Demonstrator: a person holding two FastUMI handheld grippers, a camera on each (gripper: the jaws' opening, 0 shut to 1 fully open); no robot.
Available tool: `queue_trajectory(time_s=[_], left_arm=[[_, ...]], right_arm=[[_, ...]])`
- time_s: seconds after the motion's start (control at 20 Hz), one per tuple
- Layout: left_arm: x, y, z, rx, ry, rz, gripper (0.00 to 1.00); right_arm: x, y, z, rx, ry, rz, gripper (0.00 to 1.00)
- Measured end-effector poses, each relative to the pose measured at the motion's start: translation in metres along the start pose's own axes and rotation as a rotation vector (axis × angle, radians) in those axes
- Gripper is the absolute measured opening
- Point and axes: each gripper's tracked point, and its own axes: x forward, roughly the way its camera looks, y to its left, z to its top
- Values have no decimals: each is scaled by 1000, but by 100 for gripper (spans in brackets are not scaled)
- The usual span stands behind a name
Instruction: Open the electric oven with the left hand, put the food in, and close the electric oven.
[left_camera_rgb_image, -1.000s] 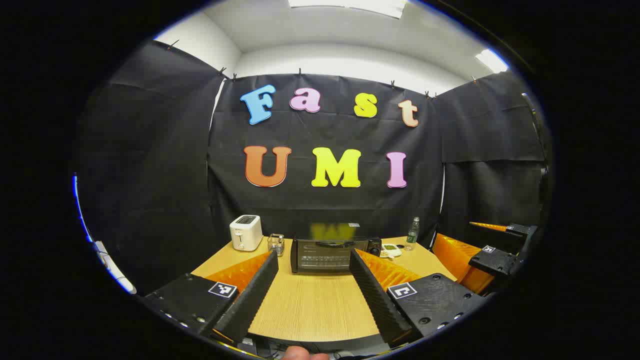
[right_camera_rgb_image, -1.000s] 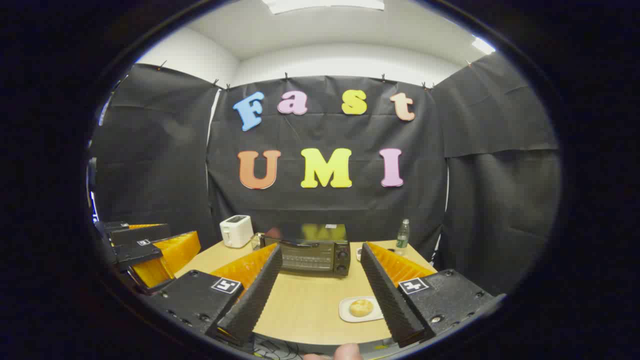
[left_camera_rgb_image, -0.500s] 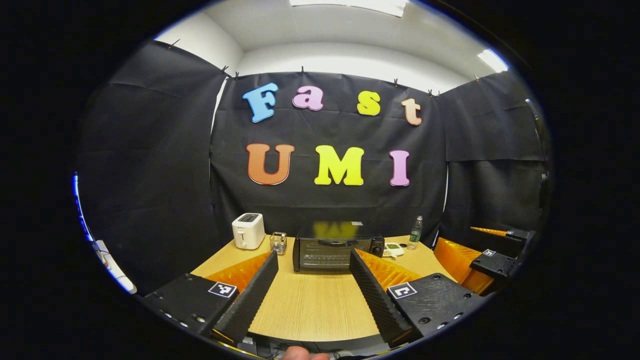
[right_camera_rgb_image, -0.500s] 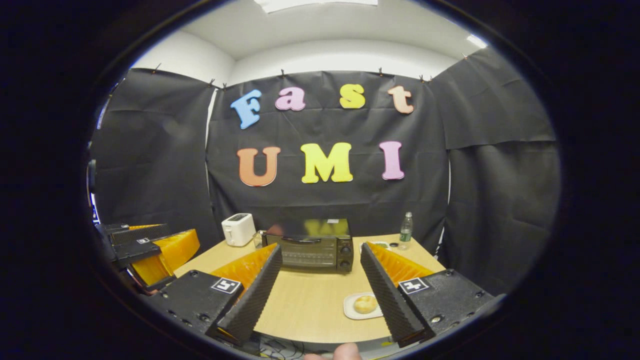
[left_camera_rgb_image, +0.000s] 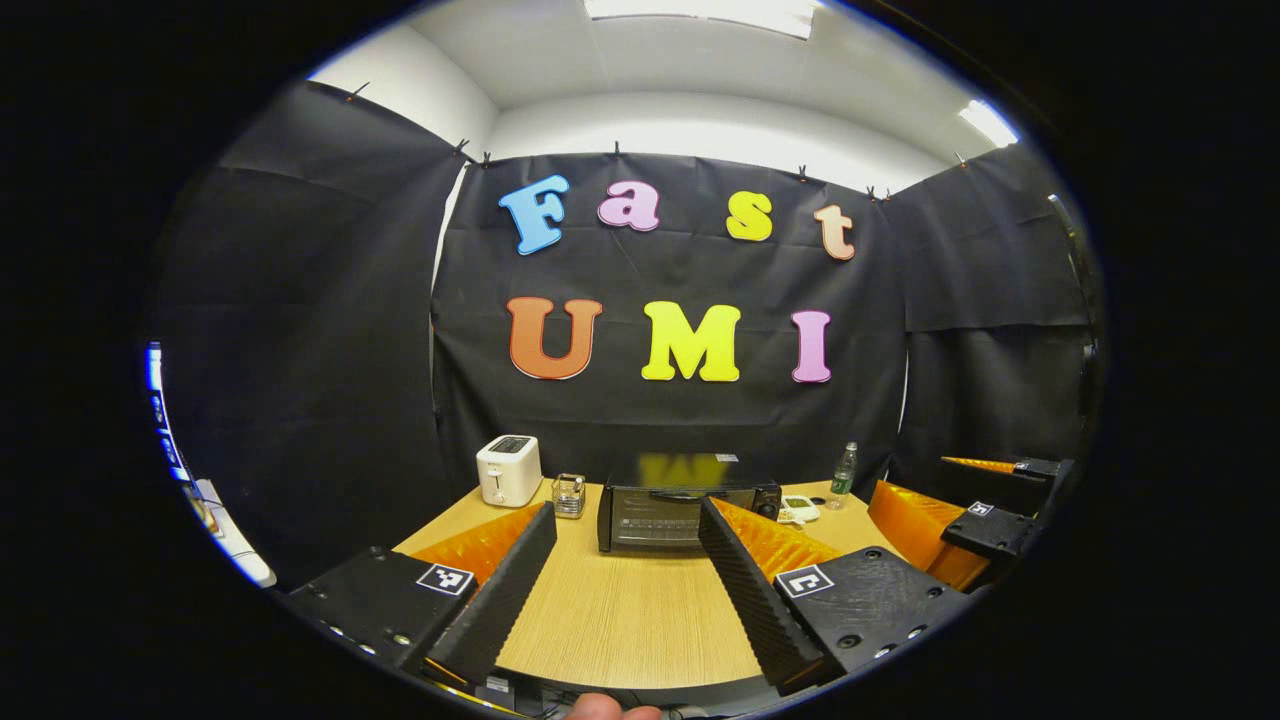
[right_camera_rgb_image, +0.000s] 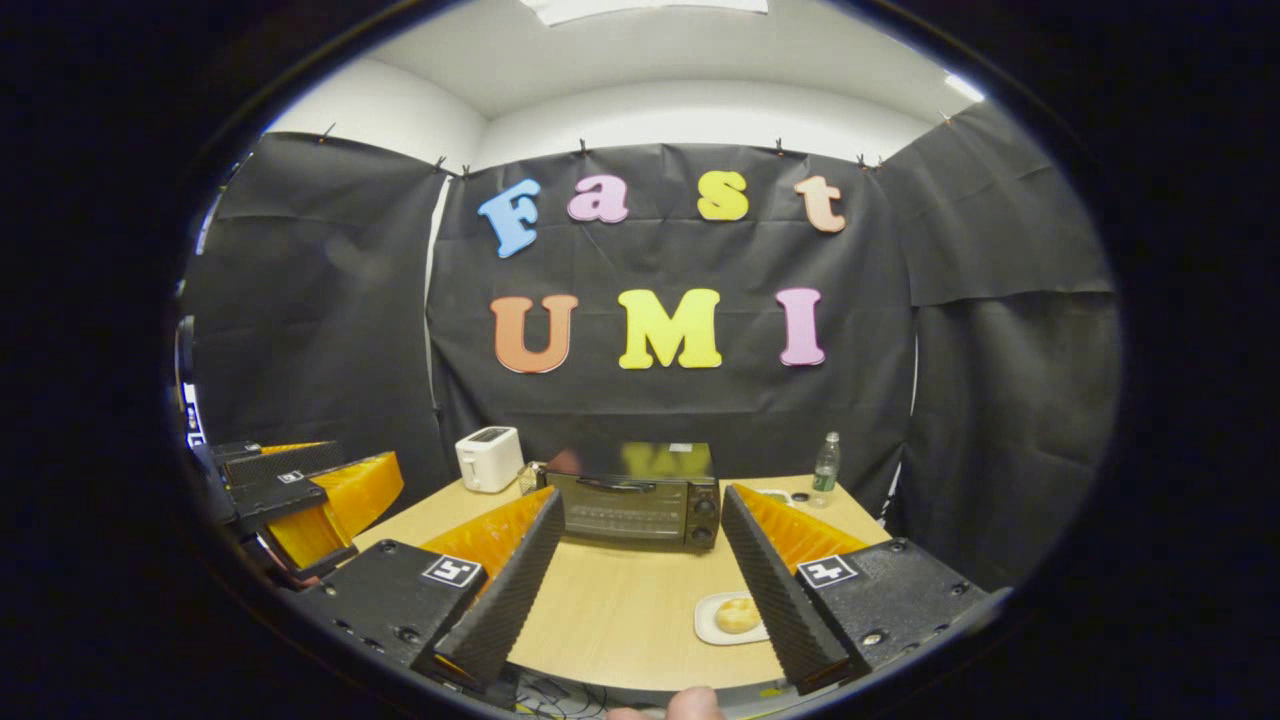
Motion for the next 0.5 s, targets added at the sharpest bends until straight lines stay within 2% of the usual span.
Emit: queue_trajectory(time_s=[0.5], left_arm=[[18,-30,-27,-14,70,-70,94]], right_arm=[[1,-47,-25,1,62,-100,100]])
